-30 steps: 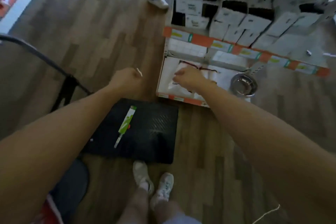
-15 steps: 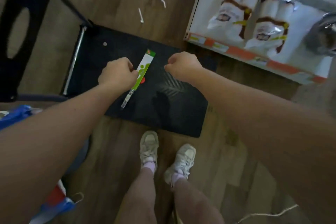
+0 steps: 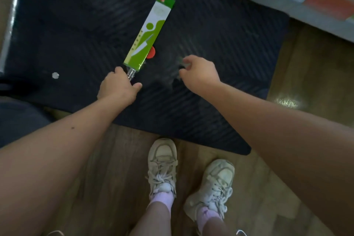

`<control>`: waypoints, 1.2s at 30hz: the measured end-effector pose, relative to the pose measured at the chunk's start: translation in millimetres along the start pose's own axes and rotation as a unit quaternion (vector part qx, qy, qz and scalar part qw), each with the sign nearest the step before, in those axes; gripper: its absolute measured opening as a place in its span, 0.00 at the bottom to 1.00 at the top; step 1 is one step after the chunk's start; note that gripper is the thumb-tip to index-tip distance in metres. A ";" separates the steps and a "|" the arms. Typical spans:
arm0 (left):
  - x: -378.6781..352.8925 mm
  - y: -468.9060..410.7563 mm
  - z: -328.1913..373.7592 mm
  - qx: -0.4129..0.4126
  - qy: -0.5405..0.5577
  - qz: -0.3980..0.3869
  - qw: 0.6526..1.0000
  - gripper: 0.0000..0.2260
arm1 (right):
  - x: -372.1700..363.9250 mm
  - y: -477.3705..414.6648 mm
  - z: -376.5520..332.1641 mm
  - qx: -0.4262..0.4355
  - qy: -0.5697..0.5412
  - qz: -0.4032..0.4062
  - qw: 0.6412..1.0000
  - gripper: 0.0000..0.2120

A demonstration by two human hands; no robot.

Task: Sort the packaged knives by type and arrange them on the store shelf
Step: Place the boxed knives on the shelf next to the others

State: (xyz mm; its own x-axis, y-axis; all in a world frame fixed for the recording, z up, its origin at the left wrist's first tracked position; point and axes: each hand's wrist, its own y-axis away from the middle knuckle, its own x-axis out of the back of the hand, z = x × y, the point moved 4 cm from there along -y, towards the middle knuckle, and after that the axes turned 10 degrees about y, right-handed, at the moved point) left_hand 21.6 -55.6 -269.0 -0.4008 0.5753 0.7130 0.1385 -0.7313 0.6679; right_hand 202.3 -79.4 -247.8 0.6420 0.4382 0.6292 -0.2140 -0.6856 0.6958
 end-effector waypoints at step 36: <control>300.6 279.7 319.2 -0.216 0.192 0.011 0.957 0.02 | 445.0 261.4 -41.2 -0.036 -0.021 0.189 0.981 0.17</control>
State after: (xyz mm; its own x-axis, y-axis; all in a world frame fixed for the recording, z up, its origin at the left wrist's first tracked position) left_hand 229.0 29.8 200.3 -0.7175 0.4406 0.5395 -0.2032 -0.8732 0.4430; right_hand 401.7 -39.6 228.4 0.5361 0.1364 0.8331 -0.4923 -0.7511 0.4398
